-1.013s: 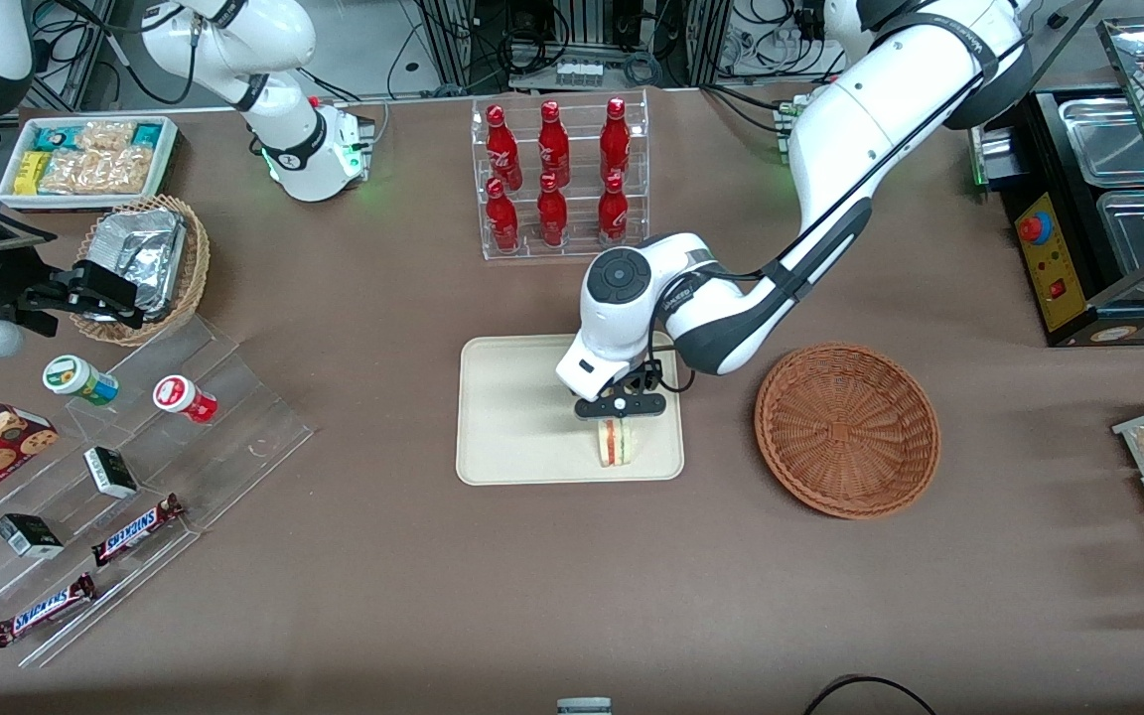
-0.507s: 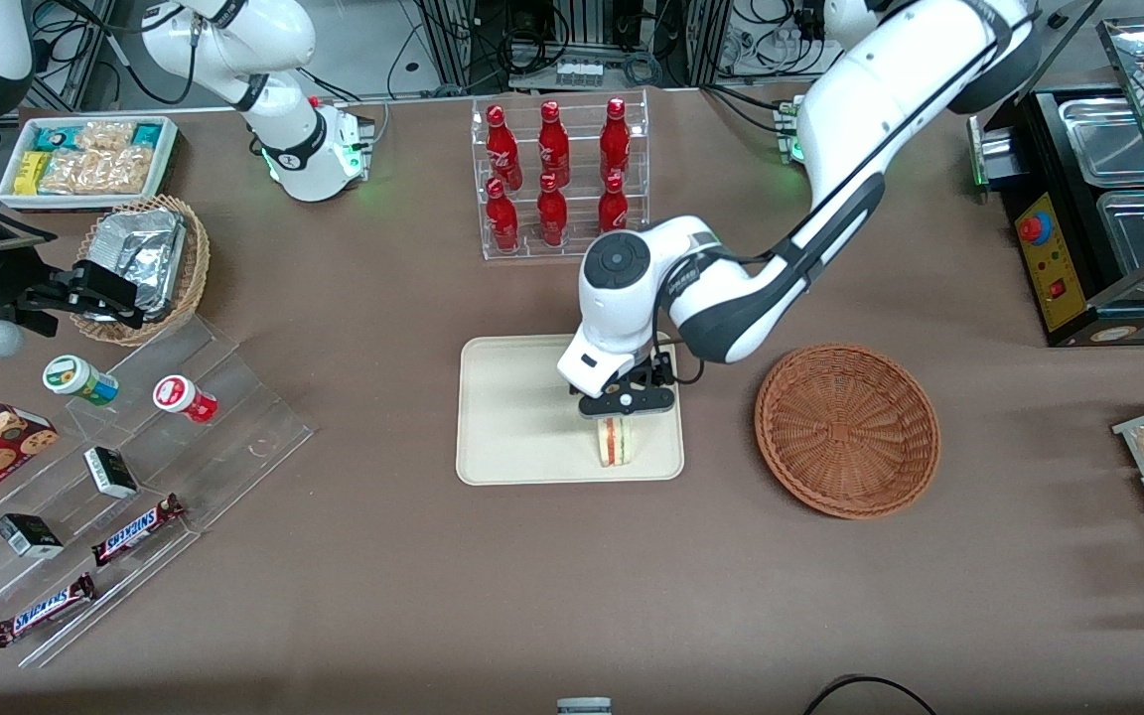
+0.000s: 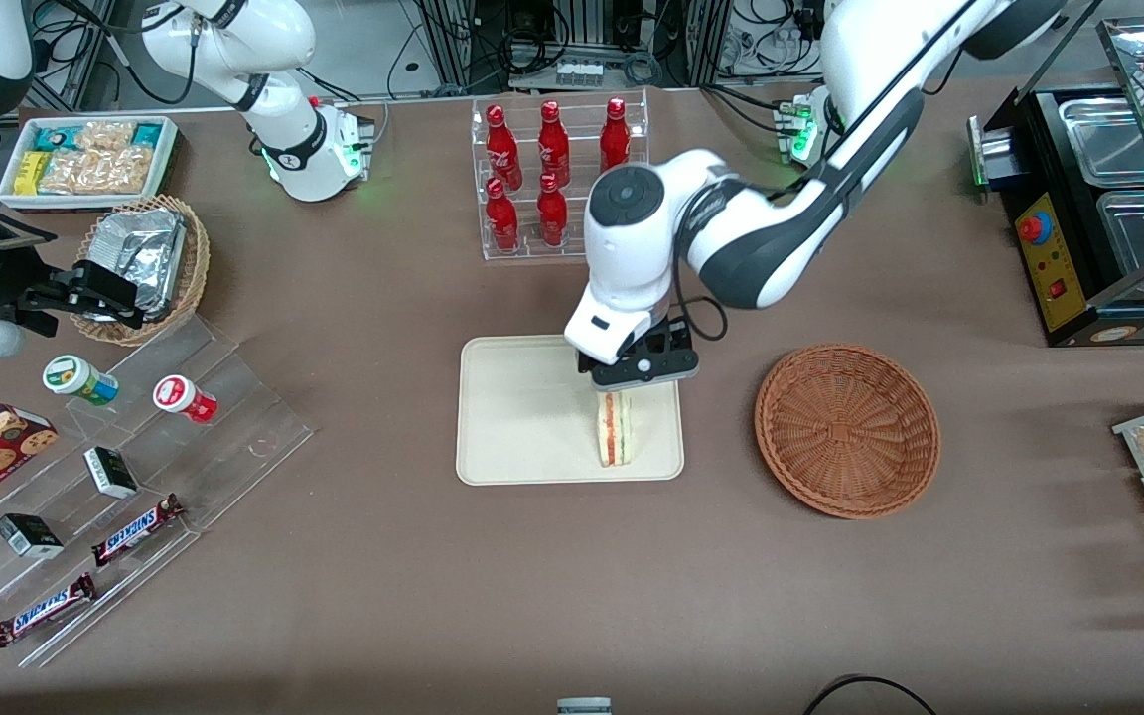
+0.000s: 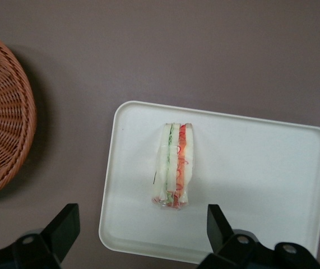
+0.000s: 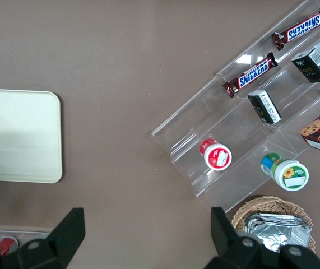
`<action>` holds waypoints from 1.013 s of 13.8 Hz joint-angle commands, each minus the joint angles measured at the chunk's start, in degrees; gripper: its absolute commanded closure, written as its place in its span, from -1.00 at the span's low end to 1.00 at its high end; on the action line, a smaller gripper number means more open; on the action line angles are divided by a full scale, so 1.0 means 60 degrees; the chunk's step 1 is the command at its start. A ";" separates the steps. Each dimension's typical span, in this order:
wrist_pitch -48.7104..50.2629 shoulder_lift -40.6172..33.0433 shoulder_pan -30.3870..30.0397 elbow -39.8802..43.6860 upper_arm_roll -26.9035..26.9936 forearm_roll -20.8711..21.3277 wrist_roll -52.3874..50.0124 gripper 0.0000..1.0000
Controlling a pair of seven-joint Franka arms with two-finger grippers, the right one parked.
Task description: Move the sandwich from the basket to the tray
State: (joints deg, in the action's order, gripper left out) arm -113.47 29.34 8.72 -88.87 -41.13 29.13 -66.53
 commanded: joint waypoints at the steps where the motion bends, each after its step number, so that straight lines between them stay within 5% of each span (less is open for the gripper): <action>1: 0.0699 -0.0948 -0.0061 -0.0101 0.0175 -0.0489 0.0042 -1.00; 6: 0.1933 -0.1812 -0.0311 0.0236 0.0438 -0.1396 0.1138 -1.00; 14: 0.3526 -0.3585 -0.0311 0.0250 0.2941 -0.3623 0.6259 -1.00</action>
State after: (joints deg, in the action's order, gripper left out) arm -95.86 10.58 6.56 -87.32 -26.96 10.20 -36.96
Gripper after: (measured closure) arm 0.000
